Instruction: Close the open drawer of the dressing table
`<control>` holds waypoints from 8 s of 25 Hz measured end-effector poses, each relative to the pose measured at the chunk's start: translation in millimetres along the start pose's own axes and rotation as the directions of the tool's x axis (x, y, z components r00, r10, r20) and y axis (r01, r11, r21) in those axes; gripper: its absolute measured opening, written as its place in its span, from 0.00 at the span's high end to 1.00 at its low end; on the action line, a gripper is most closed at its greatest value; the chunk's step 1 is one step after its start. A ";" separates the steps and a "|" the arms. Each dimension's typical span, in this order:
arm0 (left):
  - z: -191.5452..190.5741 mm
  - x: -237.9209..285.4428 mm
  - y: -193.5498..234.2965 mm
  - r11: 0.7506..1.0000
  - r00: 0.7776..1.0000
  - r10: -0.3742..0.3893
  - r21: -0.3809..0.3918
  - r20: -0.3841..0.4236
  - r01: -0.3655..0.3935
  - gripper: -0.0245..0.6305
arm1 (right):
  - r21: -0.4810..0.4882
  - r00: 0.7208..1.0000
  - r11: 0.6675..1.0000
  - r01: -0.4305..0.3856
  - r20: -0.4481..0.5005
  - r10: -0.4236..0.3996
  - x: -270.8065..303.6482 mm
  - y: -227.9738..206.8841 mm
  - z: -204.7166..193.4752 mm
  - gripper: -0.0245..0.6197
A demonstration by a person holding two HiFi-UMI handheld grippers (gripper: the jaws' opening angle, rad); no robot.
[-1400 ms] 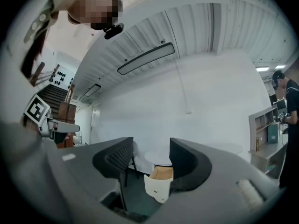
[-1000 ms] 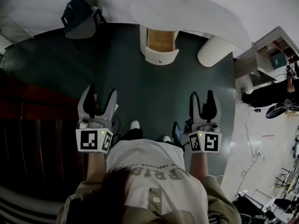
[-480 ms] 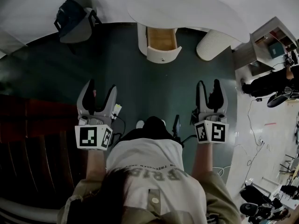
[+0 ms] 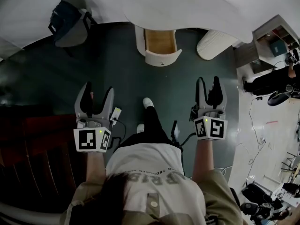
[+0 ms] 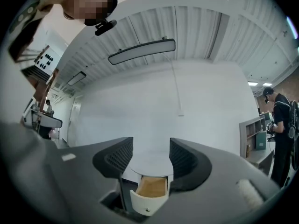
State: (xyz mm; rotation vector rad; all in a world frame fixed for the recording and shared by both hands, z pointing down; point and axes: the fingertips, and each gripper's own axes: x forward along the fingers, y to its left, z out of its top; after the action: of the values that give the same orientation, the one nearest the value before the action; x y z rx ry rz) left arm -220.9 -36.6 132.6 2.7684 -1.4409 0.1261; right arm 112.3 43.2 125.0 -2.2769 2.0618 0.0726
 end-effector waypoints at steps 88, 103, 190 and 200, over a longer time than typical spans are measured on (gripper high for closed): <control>-405.7 250.4 -29.3 0.999 0.998 -0.023 -0.046 0.052 0.025 0.48 | -0.066 0.987 0.995 -0.078 -0.146 0.068 186.4 4.4 -512.0 0.80; -430.2 235.2 -30.9 0.998 0.999 0.012 -0.055 0.040 -0.009 0.48 | -0.036 0.984 0.992 -0.120 -0.136 0.114 189.9 4.2 -512.1 0.80; -477.6 261.0 -4.7 0.998 0.998 0.065 -0.024 -0.027 -0.065 0.48 | 0.016 0.962 0.996 -0.084 -0.261 0.085 391.3 -22.8 -526.4 0.80; -483.4 261.6 0.8 0.996 0.996 0.080 -0.037 -0.033 -0.081 0.48 | 0.027 0.961 0.997 -0.078 -0.265 0.082 409.5 -25.4 -527.8 0.80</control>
State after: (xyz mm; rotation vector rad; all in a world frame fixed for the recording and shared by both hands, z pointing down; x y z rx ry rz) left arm -102.7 -225.1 635.3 2.6667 -1.5311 0.1415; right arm 172.3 -404.1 618.1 -2.3025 2.2694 -0.2605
